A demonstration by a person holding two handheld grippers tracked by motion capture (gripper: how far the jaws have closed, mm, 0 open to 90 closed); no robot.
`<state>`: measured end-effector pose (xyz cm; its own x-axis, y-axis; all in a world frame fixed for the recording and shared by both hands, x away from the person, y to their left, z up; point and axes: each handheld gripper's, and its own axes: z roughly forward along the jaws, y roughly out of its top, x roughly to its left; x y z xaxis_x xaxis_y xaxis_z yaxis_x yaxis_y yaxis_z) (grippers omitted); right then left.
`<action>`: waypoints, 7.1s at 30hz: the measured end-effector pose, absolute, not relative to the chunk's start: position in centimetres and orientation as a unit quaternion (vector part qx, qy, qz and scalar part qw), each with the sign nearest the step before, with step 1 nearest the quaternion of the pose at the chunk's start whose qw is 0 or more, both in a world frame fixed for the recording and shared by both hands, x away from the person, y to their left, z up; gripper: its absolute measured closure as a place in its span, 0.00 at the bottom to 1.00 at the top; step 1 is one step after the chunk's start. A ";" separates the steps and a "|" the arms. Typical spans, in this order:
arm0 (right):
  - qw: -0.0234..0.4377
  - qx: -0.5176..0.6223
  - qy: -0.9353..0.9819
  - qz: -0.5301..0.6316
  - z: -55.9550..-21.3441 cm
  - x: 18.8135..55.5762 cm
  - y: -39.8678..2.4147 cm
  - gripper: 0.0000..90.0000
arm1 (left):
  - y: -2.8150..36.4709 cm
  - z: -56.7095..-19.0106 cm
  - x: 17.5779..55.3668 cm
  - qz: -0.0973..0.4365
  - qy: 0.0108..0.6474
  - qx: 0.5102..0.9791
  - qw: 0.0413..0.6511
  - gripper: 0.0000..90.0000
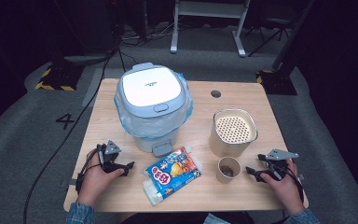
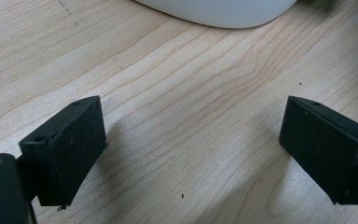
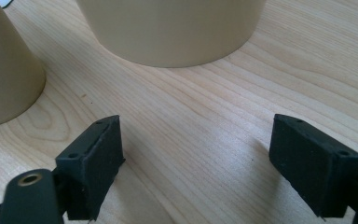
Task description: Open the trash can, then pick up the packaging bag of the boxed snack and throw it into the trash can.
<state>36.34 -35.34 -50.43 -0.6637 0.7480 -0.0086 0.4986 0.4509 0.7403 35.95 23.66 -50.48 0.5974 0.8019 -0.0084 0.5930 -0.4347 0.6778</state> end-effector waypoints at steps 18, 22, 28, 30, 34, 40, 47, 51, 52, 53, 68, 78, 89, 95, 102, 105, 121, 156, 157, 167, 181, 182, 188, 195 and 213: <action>0.168 0.373 0.835 0.368 -50.4 36.4 -35.4 0.20 | 24.2 -50.4 35.8 0.162 0.417 0.824 0.347 0.27; 0.168 0.373 0.835 0.368 -50.4 36.4 -35.3 0.20 | 24.5 -49.9 35.6 0.131 0.421 0.821 0.363 0.45; 0.168 0.373 0.835 0.368 -50.4 36.4 -35.4 0.20 | 24.5 -48.3 35.0 0.103 0.405 0.820 0.391 0.60; 0.168 0.373 0.835 0.368 -50.4 36.4 -35.3 0.20 | 24.5 -47.6 34.8 0.105 0.398 0.820 0.398 0.63; 0.168 0.373 0.835 0.368 -50.4 36.4 -35.3 0.20 | 24.5 -46.8 34.5 0.099 0.394 0.817 0.409 0.68; 0.169 0.372 0.835 0.368 -50.4 36.4 -35.4 0.20 | 24.1 -44.5 34.3 0.087 0.371 0.822 0.423 0.65; 0.170 0.372 0.835 0.367 -50.4 36.3 -35.3 0.20 | 24.1 -41.3 34.2 0.100 0.348 0.814 0.454 0.73; 0.172 0.372 0.835 0.367 -50.4 36.3 -35.3 0.20 | 24.1 -39.3 34.1 0.108 0.328 0.813 0.469 0.78; 0.172 0.372 0.835 0.367 -50.4 36.3 -35.3 0.20 | 24.1 -38.8 34.1 0.108 0.323 0.812 0.474 0.79; 0.172 0.372 0.835 0.367 -50.4 36.3 -35.3 0.20 | 24.1 -38.5 34.1 0.106 0.322 0.811 0.478 0.81; 0.172 0.372 0.835 0.367 -50.4 36.3 -35.3 0.20 | 22.5 -33.8 34.2 0.109 0.280 0.791 0.533 0.97; 0.171 0.372 0.835 0.367 -50.4 36.3 -35.3 0.20 | 21.3 -31.8 34.1 0.130 0.268 0.771 0.562 1.00; 0.171 0.372 0.835 0.367 -50.4 36.3 -35.3 0.20 | 19.2 -29.9 35.0 0.156 0.268 0.752 0.581 1.00; 0.171 0.372 0.835 0.367 -50.4 36.3 -35.3 0.20 | 17.8 -29.7 36.2 0.168 0.279 0.750 0.575 1.00; 0.171 0.372 0.835 0.367 -50.4 36.3 -35.3 0.20 | 16.6 -30.0 37.5 0.172 0.286 0.762 0.555 1.00; 0.171 0.372 0.835 0.367 -50.4 36.3 -35.3 0.20 | 16.2 -30.1 37.7 0.175 0.289 0.767 0.546 1.00; 0.171 0.373 0.835 0.367 -50.4 36.3 -35.3 0.20 | 15.5 -29.3 38.4 0.195 0.294 0.781 0.515 1.00; 0.171 0.373 0.835 0.367 -50.4 36.3 -35.3 0.20 | 15.0 -28.7 38.4 0.197 0.294 0.795 0.493 0.72; 0.171 0.373 0.835 0.367 -50.4 36.3 -35.3 0.20 | 15.1 -28.9 38.4 0.188 0.284 0.790 0.510 0.61; 0.171 0.373 0.835 0.367 -50.4 36.3 -35.3 0.20 | 16.7 -29.9 35.8 0.176 0.270 0.784 0.531 0.41; 0.171 0.373 0.835 0.367 -50.4 36.3 -35.3 0.20 | 15.0 -33.6 32.9 0.144 0.243 0.814 0.507 0.37; 0.171 0.373 0.835 0.367 -50.4 36.3 -35.3 0.20 | 15.0 -33.6 32.9 0.144 0.243 0.814 0.507 0.37; 0.171 0.373 0.835 0.367 -50.4 36.3 -35.3 0.20 | 14.3 -36.4 33.7 0.129 0.252 0.827 0.486 0.37; 0.172 0.373 0.835 0.367 -50.4 36.3 -35.3 0.20 | 13.6 -39.9 35.2 0.104 0.284 0.837 0.456 0.36; 0.172 0.373 0.835 0.367 -50.4 36.3 -35.3 0.20 | 12.2 -46.3 37.9 0.027 0.312 0.872 0.376 0.48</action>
